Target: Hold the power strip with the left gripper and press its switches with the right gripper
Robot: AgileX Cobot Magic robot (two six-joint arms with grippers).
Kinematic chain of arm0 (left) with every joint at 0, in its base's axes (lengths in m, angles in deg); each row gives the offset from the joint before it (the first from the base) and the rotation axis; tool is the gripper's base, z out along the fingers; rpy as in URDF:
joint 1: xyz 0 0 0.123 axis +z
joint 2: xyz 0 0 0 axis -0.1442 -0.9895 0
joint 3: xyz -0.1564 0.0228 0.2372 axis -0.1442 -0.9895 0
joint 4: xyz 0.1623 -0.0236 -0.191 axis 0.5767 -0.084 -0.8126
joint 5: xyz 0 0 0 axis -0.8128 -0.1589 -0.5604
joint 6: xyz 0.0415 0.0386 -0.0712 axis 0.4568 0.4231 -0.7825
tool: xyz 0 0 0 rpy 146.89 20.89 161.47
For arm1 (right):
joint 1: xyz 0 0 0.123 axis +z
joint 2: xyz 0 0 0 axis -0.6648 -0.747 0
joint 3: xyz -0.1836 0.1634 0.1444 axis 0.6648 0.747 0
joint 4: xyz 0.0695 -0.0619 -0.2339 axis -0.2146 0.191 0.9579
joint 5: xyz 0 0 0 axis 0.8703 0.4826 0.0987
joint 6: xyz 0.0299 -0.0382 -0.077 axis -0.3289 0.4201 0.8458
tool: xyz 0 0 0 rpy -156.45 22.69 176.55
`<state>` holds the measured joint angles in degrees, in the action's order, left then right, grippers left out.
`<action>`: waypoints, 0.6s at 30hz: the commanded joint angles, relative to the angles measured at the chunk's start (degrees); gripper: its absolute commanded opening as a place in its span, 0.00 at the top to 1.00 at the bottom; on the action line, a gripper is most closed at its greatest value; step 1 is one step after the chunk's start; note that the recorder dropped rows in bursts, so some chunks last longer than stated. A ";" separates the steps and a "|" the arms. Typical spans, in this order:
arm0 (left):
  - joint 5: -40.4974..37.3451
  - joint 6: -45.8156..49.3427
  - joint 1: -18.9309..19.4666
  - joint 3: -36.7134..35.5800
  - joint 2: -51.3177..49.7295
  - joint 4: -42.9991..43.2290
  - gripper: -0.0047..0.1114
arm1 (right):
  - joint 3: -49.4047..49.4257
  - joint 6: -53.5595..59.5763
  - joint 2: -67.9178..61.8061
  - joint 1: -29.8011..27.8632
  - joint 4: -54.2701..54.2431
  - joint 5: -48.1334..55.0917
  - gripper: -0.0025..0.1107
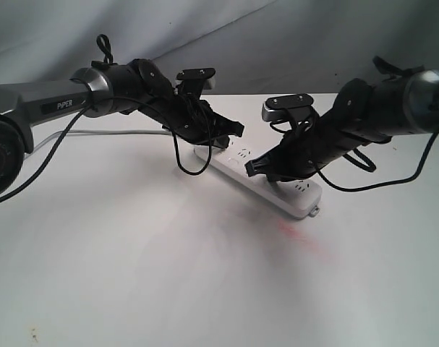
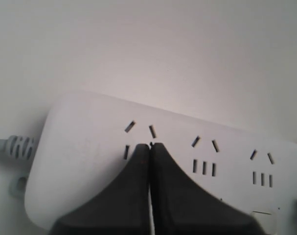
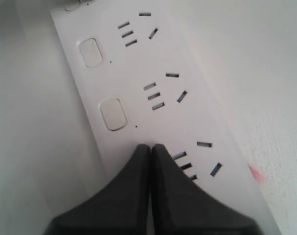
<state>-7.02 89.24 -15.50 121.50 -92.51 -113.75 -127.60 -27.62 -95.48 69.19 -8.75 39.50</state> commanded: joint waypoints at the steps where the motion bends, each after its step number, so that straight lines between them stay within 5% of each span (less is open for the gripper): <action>1: 0.39 0.07 -0.16 0.20 -0.17 -0.42 0.96 | 0.55 0.17 -1.50 -0.02 1.32 2.14 0.98; 18: 0.39 0.07 -0.16 0.20 -0.17 -0.42 0.96 | 0.55 0.17 3.68 0.08 0.07 1.65 0.98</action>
<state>-7.02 89.24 -15.50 121.50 -92.51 -113.75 -127.29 -27.62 -92.42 69.19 -8.40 41.06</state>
